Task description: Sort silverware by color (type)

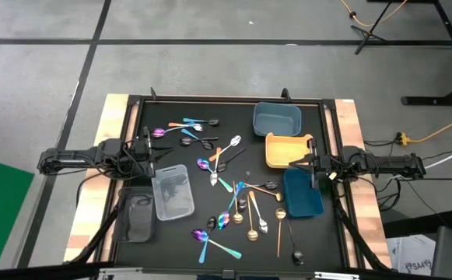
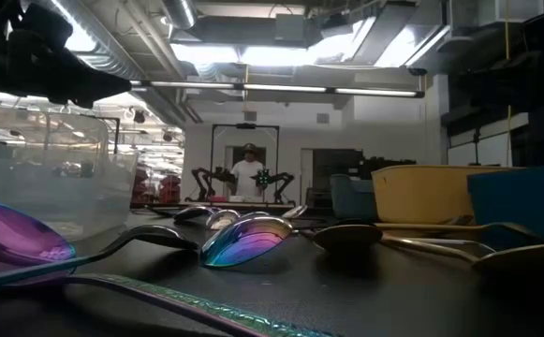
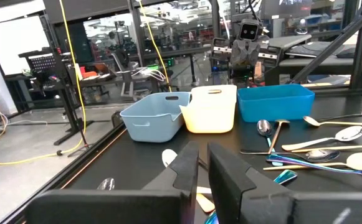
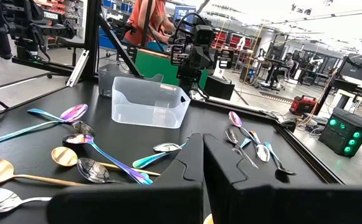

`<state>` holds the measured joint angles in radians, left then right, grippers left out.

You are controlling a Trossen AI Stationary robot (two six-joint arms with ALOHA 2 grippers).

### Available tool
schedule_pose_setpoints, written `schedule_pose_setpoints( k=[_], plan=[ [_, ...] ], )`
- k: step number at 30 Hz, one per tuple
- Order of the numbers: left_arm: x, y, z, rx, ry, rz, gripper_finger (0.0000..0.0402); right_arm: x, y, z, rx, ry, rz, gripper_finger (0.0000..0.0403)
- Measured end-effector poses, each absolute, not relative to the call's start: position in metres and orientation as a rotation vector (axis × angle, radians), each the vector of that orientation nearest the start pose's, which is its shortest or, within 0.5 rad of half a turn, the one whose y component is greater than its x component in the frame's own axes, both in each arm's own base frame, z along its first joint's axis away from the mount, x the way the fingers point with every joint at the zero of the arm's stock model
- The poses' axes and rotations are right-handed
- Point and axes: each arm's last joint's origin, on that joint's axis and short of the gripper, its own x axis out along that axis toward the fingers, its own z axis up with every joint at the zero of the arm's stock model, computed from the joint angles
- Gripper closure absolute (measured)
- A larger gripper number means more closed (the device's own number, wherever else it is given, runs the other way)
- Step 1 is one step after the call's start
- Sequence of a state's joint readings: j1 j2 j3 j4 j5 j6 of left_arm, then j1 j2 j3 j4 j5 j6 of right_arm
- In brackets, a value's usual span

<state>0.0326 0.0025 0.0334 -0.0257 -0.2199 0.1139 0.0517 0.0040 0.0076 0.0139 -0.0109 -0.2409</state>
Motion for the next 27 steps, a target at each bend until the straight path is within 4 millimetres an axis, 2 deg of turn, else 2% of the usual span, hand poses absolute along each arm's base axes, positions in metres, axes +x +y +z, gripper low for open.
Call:
schedule_pose_setpoints(
  k=[27],
  plan=[
    [0.0948,0.0094,0.1722,0.113,0.009,0.253,0.0373,0.0972,0.0055,0.1713,-0.211,-0.068,0.062,0.0403]
  ],
)
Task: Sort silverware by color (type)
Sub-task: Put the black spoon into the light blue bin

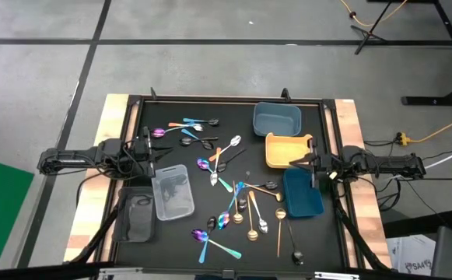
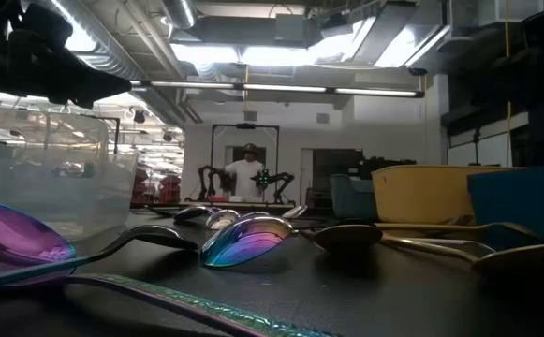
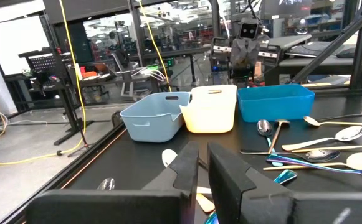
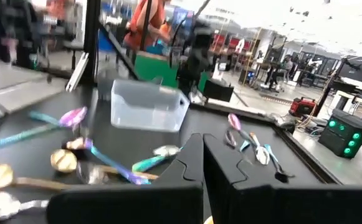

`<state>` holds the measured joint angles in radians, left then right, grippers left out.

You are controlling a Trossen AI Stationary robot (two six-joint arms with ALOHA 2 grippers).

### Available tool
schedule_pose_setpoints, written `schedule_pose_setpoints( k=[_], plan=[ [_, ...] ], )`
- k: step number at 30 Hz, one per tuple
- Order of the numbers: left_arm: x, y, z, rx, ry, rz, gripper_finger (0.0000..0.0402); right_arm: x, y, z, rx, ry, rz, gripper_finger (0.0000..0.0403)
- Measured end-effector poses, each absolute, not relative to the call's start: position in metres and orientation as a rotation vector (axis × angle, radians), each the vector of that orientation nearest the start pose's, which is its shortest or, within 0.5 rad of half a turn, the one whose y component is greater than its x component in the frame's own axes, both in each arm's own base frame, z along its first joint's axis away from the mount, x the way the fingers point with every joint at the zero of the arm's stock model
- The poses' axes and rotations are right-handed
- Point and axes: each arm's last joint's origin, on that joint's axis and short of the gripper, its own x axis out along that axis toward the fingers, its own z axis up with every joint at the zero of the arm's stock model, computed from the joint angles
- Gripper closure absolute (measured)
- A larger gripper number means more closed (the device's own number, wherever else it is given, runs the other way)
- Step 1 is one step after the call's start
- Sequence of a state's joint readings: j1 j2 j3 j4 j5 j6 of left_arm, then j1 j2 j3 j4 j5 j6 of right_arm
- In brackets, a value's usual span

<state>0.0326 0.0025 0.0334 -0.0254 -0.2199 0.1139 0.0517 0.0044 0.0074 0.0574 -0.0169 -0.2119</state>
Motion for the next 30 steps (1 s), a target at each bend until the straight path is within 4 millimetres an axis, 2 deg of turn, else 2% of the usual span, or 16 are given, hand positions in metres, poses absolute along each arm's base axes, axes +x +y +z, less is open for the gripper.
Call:
schedule_pose_setpoints(
  k=[5,8,17,21,24,30],
  plan=[
    [0.095,0.009,0.172,0.113,0.009,0.252,0.0373,0.096,0.004,0.18,-0.06,-0.151,0.02,0.0399],
    [0.095,0.009,0.172,0.113,0.009,0.252,0.0373,0.095,0.002,0.185,0.028,-0.201,-0.034,0.0377],
    [0.095,0.009,0.172,0.112,0.009,0.252,0.0373,0.094,0.001,0.189,0.148,-0.252,-0.081,0.0231],
    [0.095,0.009,0.172,0.112,0.009,0.252,0.0373,0.094,0.001,0.191,0.153,-0.272,-0.08,0.0187],
    [0.095,0.009,0.172,0.112,0.009,0.252,0.0373,0.093,0.001,0.194,0.156,-0.303,-0.078,0.0174],
    [0.095,0.009,0.172,0.112,0.009,0.252,0.0373,0.095,0.0,0.2,0.158,-0.323,-0.086,0.0171]
  ],
)
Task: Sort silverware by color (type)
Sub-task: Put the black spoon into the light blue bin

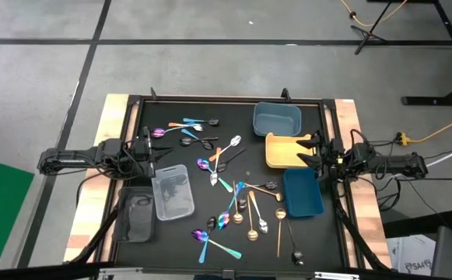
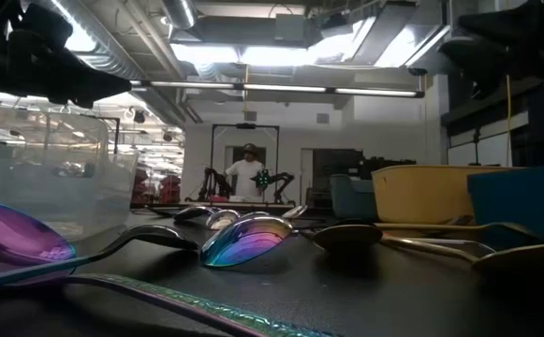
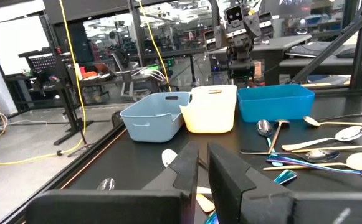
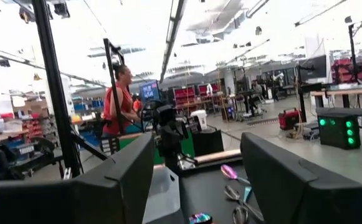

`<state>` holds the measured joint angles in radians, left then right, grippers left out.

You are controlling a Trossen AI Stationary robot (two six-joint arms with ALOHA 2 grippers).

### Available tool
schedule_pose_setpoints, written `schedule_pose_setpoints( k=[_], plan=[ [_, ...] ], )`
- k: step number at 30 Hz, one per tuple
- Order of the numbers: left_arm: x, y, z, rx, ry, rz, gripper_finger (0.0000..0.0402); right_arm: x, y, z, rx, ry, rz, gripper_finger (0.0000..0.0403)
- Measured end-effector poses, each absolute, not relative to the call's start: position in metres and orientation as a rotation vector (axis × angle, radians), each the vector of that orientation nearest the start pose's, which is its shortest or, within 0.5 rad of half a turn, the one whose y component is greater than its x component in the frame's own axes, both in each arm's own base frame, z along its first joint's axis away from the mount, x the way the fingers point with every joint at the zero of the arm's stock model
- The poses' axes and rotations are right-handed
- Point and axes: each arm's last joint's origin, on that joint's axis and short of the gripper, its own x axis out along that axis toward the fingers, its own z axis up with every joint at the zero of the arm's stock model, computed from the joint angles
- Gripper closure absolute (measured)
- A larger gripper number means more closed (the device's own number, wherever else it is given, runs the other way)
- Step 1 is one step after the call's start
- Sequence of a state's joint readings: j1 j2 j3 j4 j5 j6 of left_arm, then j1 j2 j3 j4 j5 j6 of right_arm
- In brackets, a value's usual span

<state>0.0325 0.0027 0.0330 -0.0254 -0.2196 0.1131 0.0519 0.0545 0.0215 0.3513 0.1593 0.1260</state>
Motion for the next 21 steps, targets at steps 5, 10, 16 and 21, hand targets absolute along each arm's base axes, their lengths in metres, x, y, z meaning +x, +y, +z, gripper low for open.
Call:
schedule_pose_setpoints(
  k=[5,10,16,21],
  plan=[
    [0.095,0.009,0.172,0.112,0.009,0.252,0.0373,0.097,-0.001,0.221,0.131,-0.318,-0.132,0.0171],
    [0.095,0.009,0.172,0.112,0.009,0.252,0.0373,0.106,-0.001,0.242,0.056,-0.274,-0.163,0.0171],
    [0.095,0.009,0.172,0.111,0.009,0.252,0.0373,0.126,-0.002,0.259,0.041,-0.175,-0.255,0.0171],
    [0.095,0.009,0.172,0.111,0.009,0.252,0.0373,0.145,-0.002,0.27,-0.003,-0.032,-0.296,0.0171]
  ],
)
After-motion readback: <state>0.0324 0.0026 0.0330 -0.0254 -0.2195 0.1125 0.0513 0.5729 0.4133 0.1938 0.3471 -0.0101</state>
